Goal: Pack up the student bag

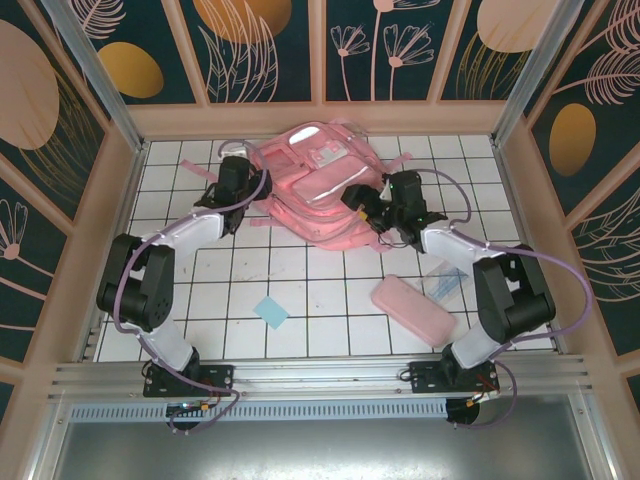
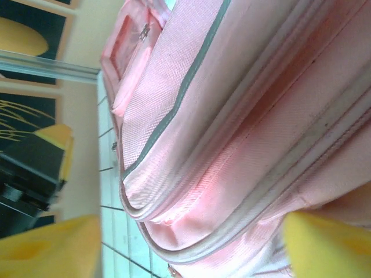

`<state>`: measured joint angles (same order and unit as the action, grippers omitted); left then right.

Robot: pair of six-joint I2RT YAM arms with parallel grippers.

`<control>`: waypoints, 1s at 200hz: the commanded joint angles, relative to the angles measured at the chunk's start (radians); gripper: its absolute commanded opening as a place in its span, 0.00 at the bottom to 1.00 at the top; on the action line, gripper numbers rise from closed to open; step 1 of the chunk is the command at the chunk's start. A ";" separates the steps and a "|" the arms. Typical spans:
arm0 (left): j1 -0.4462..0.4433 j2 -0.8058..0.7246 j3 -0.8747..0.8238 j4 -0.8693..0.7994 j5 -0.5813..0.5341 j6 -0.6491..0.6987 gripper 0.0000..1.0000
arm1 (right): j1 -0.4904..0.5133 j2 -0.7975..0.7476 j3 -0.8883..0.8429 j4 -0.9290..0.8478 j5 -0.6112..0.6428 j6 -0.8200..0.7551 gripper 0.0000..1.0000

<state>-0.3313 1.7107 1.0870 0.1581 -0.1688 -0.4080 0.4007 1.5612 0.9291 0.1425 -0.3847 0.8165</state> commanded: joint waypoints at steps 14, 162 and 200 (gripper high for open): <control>-0.058 -0.062 0.023 -0.144 0.050 0.060 0.67 | -0.034 -0.126 0.072 -0.315 0.195 -0.222 0.99; -0.325 0.349 0.605 -0.670 0.257 0.468 0.66 | -0.248 -0.216 -0.078 -0.376 0.179 -0.264 0.99; -0.325 0.374 0.600 -0.655 0.268 0.483 0.67 | -0.257 -0.209 -0.110 -0.358 0.156 -0.253 0.99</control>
<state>-0.6556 2.0724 1.6592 -0.4473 0.0780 0.0288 0.1509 1.3666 0.8433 -0.2253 -0.2111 0.5739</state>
